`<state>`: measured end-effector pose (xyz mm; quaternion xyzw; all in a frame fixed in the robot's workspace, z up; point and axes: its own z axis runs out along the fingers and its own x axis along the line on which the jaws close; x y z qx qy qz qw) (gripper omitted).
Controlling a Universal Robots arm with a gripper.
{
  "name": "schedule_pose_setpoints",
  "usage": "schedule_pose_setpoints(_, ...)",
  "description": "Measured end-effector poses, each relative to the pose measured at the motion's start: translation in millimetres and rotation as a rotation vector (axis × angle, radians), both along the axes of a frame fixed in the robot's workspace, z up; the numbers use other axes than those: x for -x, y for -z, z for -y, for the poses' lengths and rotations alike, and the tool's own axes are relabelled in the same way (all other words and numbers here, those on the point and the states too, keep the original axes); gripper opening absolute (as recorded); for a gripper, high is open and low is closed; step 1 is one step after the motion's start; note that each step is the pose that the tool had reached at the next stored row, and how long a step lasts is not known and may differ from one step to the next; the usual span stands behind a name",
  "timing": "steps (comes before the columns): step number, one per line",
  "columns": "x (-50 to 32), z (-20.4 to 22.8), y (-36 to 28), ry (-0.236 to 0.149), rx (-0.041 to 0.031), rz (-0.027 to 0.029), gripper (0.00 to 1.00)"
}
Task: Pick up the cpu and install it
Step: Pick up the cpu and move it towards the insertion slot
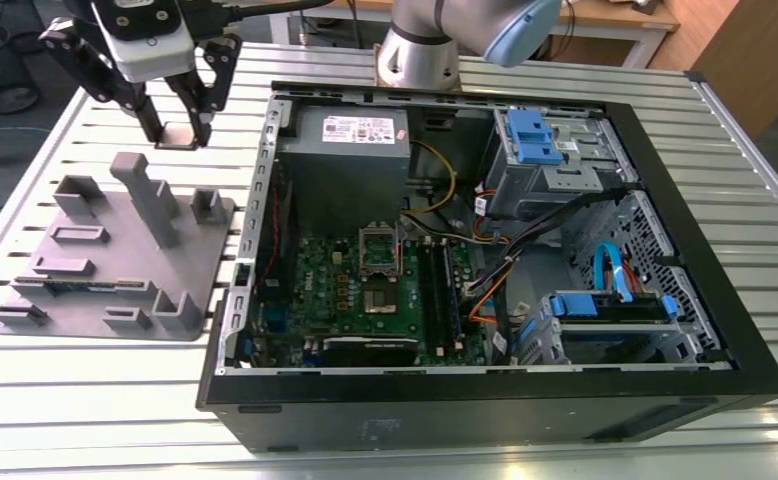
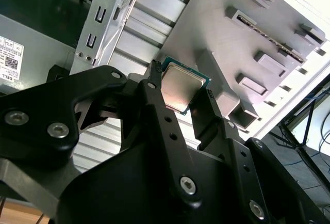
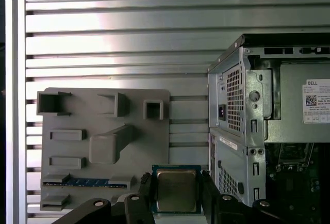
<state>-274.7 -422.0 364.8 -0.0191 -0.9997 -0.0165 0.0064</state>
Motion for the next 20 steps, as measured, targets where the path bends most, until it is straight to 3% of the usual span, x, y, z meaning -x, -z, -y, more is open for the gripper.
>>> schedule_pose_setpoints(20, -14.1, 0.0, 0.0, 0.0, 0.0, 0.0, 0.47)
